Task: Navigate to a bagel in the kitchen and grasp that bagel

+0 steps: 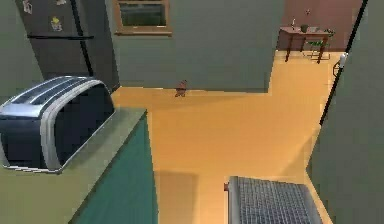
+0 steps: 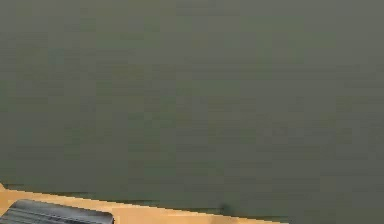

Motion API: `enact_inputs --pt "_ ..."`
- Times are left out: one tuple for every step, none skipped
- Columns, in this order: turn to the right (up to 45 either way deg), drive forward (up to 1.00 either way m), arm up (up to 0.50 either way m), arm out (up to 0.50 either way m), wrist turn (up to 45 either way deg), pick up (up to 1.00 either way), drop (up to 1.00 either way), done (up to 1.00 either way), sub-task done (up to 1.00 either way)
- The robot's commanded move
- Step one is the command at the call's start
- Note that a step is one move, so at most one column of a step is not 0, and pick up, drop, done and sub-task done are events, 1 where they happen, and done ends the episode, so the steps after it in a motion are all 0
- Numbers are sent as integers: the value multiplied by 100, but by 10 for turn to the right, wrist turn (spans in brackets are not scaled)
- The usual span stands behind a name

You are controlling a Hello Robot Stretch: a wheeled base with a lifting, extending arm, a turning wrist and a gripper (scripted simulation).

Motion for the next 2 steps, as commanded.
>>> enact_inputs --pt "0 100 0 0 0 0 0 0 0" --pt "0 5 0 0 0 0 0 0 0"
